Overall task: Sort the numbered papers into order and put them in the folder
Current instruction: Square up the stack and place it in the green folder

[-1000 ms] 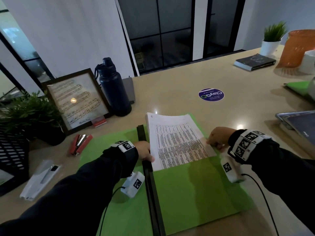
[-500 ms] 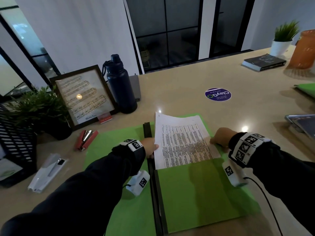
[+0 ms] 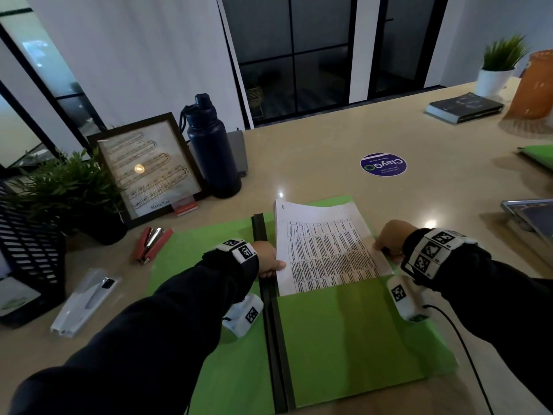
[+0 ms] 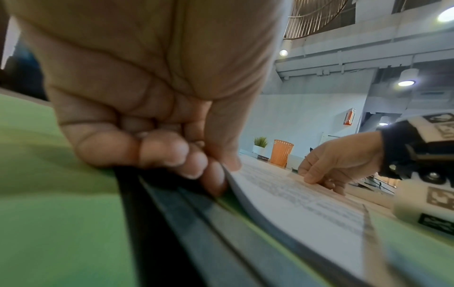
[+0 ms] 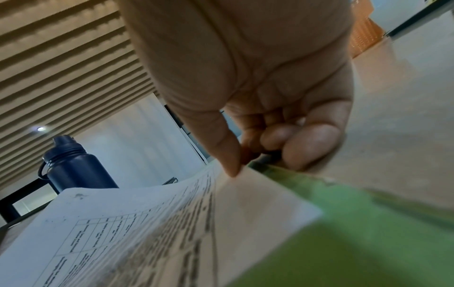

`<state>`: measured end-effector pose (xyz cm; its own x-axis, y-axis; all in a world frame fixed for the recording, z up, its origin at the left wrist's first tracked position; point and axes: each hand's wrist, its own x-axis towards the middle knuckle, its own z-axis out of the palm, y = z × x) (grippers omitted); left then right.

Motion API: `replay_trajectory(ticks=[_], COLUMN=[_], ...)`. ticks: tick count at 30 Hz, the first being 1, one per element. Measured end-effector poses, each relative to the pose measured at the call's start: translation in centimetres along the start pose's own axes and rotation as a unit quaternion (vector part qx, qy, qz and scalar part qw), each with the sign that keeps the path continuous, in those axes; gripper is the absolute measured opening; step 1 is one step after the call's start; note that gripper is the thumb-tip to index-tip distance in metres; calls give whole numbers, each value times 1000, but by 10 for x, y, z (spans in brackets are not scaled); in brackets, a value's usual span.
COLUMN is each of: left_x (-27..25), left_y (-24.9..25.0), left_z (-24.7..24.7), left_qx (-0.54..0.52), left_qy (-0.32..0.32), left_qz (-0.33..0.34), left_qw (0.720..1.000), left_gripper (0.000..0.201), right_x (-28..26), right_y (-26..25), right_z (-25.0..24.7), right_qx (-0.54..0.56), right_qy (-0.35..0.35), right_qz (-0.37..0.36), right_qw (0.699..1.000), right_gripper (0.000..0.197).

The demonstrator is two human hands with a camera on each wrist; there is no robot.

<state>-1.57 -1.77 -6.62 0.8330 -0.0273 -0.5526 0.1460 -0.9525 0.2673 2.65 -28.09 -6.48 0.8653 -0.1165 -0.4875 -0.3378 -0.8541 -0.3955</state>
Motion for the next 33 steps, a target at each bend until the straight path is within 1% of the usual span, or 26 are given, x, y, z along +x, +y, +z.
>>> replay_trajectory(ticks=[6, 10, 13, 15, 18, 21, 23, 24, 27, 28, 31, 33], left_x=[1, -1, -3, -1, 0, -2, -4, -4, -9, -13, -31, -47], left_y=[3, 1, 0, -1, -1, 0, -1, -3, -19, -28, -65, -93], left_z=[0, -2, -3, -3, -2, -2, -4, -5, -11, -14, -24, -29], left_qx=[43, 12, 20, 0, -32, -45, -41, -36, -28, -32, -46, -41], left_qy=[-15, -12, -8, -8, -14, -10, -7, -3, 28, 42, 95, 114], left_qz=[-8, -21, -20, -25, -29, -28, -35, -41, -60, -70, -101, -127], left_qw=[999, 1000, 1000, 1000, 999, 999, 999, 999, 997, 996, 989, 984], left_gripper=[42, 39, 37, 32, 27, 27, 29, 32, 37, 38, 37, 39], right_x=[0, 3, 4, 4, 4, 0, -6, -8, -19, -26, -48, -62], right_y=[-2, -2, -3, -3, -3, -4, -8, -10, -17, -22, -41, -57], right_z=[-2, -1, -2, -2, -4, -6, -6, -5, -5, -5, -4, 4], right_qx=[-33, -52, -69, -87, -92, -85, -102, -110, -106, -104, -89, -59], right_qy=[-14, -22, -23, -21, -24, -20, -21, -17, 5, 6, -1, -29], right_qz=[3, -2, -8, -12, -29, -40, -39, -47, -82, -98, -161, -201], right_qw=[999, 998, 997, 996, 995, 995, 994, 993, 991, 990, 983, 977], right_gripper=[26, 27, 27, 28, 23, 23, 13, 15, 36, 36, 23, 22])
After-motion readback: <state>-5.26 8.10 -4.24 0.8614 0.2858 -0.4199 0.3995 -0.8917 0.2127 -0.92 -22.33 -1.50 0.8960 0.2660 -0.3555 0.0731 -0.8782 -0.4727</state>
